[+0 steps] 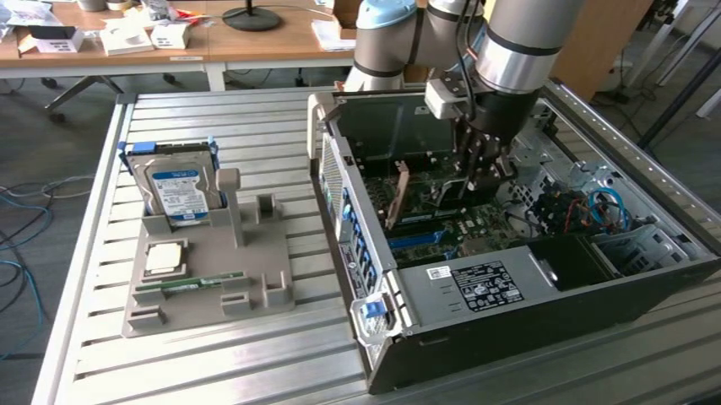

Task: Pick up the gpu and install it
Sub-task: 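Insert the gpu into the slot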

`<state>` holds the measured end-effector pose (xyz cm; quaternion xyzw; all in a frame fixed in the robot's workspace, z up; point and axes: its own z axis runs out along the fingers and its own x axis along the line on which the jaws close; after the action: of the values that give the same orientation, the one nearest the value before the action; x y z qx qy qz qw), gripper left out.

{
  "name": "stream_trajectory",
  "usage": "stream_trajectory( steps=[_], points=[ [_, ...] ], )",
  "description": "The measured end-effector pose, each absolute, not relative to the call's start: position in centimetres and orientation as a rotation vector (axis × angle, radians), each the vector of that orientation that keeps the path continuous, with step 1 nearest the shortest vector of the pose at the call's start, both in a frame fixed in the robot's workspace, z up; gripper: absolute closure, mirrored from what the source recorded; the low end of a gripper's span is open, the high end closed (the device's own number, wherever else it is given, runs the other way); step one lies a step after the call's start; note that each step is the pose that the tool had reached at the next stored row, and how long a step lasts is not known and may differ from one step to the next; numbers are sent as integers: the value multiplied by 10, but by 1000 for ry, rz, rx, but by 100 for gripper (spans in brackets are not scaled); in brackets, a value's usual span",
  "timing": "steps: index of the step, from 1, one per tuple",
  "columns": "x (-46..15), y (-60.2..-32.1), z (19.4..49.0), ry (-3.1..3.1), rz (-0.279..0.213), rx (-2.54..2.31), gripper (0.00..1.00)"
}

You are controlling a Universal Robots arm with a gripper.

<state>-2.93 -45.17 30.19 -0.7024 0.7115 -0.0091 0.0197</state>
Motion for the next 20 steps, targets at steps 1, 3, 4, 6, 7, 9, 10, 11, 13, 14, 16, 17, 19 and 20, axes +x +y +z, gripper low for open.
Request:
stream_trajectory(
  steps=[1, 3, 4, 6, 7, 9, 10, 11, 13, 14, 16, 17, 19, 20],
  points=[
    [-29, -452, 302, 2208, -28, -2179, 74],
    [-29, -452, 302, 2208, -28, -2179, 74],
    [-29, -452, 302, 2208, -28, -2179, 74],
    [-29, -452, 302, 2208, -28, -2179, 74],
    [-30, -452, 302, 2208, -28, -2178, 74],
    [-31, -452, 300, 2208, -28, -2178, 74],
    [-32, -452, 300, 2208, -28, -2179, 74],
    [-33, -452, 299, 2208, -28, -2179, 74],
    [-35, -452, 297, 2208, -28, -2179, 74],
    [-35, -452, 296, 2208, -28, -2179, 74],
    [-37, -452, 293, 2208, -28, -2179, 74],
    [-38, -452, 291, 2208, -28, -2179, 74],
    [-39, -452, 288, 2208, -28, -2179, 74],
    [-40, -452, 287, 2208, -28, -2179, 74]
  ],
)
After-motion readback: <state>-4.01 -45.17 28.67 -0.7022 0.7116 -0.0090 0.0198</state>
